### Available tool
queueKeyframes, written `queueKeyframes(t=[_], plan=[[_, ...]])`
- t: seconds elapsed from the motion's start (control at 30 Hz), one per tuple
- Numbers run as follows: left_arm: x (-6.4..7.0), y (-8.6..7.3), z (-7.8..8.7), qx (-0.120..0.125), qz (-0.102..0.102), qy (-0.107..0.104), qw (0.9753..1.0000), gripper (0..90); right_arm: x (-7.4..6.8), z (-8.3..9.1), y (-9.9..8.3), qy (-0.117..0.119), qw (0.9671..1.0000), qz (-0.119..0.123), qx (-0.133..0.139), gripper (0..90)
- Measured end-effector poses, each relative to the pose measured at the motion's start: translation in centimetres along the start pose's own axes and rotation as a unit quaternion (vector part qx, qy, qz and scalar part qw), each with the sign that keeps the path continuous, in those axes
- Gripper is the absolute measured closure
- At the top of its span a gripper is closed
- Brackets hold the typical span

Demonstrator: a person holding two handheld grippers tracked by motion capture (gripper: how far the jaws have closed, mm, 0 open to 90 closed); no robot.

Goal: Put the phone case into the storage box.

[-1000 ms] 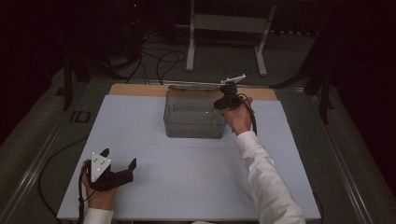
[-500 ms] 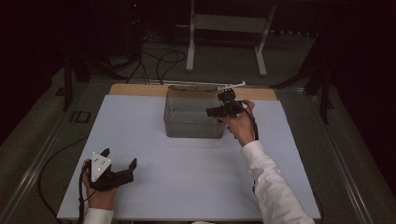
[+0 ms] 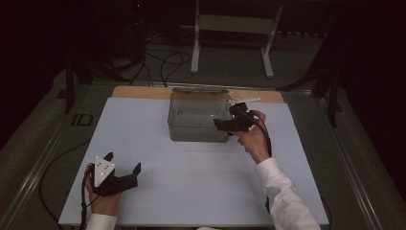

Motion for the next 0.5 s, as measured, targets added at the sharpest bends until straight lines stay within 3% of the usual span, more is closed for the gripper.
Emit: queueKeyframes(t=[0.13, 0.27, 0.5], plan=[[0.0, 0.0, 0.0, 0.001, 0.0, -0.003, 1.0, 0.2, 0.2, 0.8, -0.9, -0.002, 1.0, 0.005, 0.001, 13.8], [0.0, 0.0, 0.0, 0.002, 0.0, -0.006, 1.0, 0.2, 0.2, 2.1, -2.0, -0.011, 0.9994, 0.022, 0.023, 13.9], [0.1, 0.1, 0.1, 0.004, -0.001, -0.011, 0.9999, 0.2, 0.5, 4.5, -4.0, 0.016, 0.9974, 0.017, 0.069, 11.0]])
Point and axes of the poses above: each handheld gripper's, and its own axes: z roughly backward along the jaws, y roughly out of its top, x roughly to its right, the point moved 2 cm from there along -z, roughly forward along the jaws, and after that the axes turned 4 degrees about -z, right-handed, at the moved point
